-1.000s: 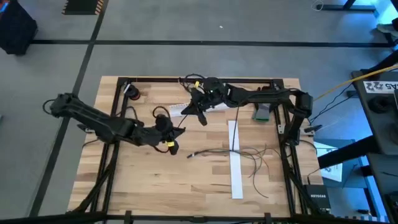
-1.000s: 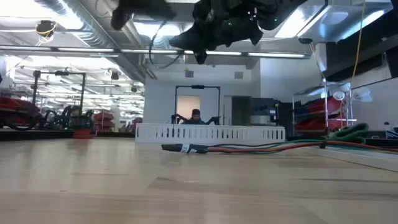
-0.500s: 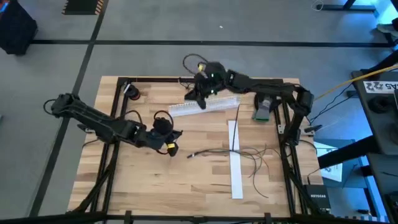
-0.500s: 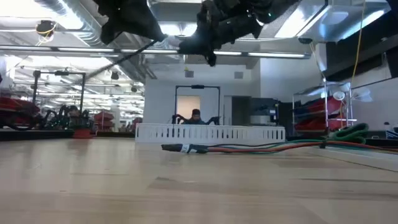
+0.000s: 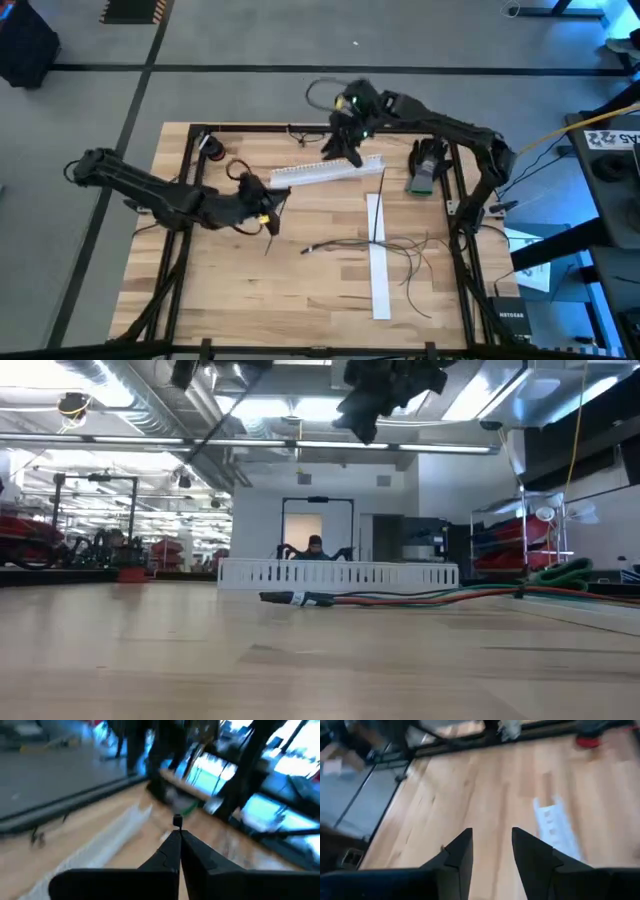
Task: Ziptie cables
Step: Wrap the black zip-tie around the cable wires
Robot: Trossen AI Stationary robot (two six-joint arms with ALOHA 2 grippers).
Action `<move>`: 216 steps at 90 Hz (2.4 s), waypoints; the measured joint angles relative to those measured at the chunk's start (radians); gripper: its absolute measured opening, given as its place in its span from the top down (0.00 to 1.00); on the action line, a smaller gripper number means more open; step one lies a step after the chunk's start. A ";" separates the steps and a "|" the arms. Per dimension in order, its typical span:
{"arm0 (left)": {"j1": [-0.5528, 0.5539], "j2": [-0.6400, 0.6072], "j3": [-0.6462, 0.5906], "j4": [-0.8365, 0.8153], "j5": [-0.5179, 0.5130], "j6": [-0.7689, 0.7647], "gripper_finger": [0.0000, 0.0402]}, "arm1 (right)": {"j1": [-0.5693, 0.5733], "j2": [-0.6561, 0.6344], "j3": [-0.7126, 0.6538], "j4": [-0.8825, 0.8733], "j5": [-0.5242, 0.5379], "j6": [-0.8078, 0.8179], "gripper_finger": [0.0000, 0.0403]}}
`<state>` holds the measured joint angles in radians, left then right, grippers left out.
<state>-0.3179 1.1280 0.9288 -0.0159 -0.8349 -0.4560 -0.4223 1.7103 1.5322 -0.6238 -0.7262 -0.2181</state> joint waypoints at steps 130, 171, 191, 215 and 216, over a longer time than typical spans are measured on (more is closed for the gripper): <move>0.084 0.020 0.001 0.243 0.364 1.040 1.00 | 0.101 0.104 -0.432 1.075 -0.098 1.789 0.59; 0.088 0.047 -0.002 0.240 0.478 1.090 1.00 | 0.101 0.175 -0.428 1.252 -0.086 2.030 0.41; 0.088 0.113 -0.003 0.276 0.492 1.125 1.00 | 0.106 0.175 -0.381 1.246 -0.079 2.047 0.41; 0.091 0.128 -0.003 0.329 0.529 1.148 1.00 | 0.124 0.180 -0.377 1.176 -0.052 2.029 0.41; 0.091 0.129 -0.003 0.328 0.529 1.149 1.00 | 0.124 0.181 -0.377 1.179 -0.053 2.029 0.41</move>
<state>-0.2264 1.2566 0.9253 0.3123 -0.3058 0.6926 -0.2985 1.8915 1.1557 0.5552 -0.7792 1.8107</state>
